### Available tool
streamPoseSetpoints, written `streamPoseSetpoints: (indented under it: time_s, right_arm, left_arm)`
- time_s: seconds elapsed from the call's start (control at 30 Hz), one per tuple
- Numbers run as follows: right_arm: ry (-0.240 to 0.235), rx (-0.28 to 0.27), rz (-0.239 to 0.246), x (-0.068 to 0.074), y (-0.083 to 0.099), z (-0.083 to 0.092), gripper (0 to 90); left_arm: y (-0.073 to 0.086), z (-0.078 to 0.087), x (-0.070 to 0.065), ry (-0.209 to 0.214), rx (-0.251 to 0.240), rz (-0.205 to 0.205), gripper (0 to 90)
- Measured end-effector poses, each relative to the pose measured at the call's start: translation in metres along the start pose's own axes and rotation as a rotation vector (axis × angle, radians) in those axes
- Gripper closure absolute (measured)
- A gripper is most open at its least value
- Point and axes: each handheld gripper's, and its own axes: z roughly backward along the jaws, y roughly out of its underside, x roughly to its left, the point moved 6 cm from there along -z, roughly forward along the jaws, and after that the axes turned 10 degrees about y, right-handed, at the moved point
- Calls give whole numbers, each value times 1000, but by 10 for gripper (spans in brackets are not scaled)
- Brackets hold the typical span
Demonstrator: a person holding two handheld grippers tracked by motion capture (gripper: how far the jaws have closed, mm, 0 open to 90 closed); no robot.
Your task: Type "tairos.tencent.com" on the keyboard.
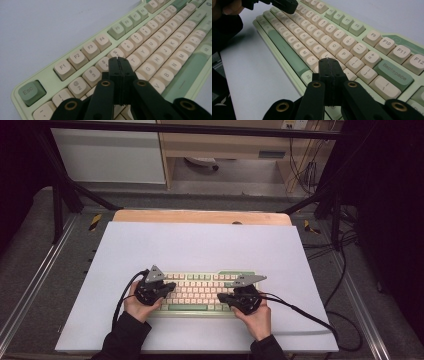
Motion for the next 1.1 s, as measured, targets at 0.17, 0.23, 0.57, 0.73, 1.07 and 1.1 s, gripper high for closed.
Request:
streamPoseSetpoints:
  time_s: [0.17,0.23,0.57,0.73,1.07,1.1]
  right_arm:
    - [0,-1,0,0,0,0,900]
    - [0,-1,1,0,0,0,900]
    - [5,2,6,-1,0,0,900]
    - [4,2,7,0,1,0,900]
    - [4,-2,4,0,0,1,900]
    - [3,-1,6,0,0,1,900]
  left_arm:
    - [3,-3,2,-3,7,5,900]
    - [4,-4,2,-4,11,6,900]
    - [7,-6,3,-1,14,2,900]
    - [8,-5,2,1,8,4,900]
    - [8,9,-3,12,-19,-5,900]
    - [8,10,-3,15,-21,-6,900]
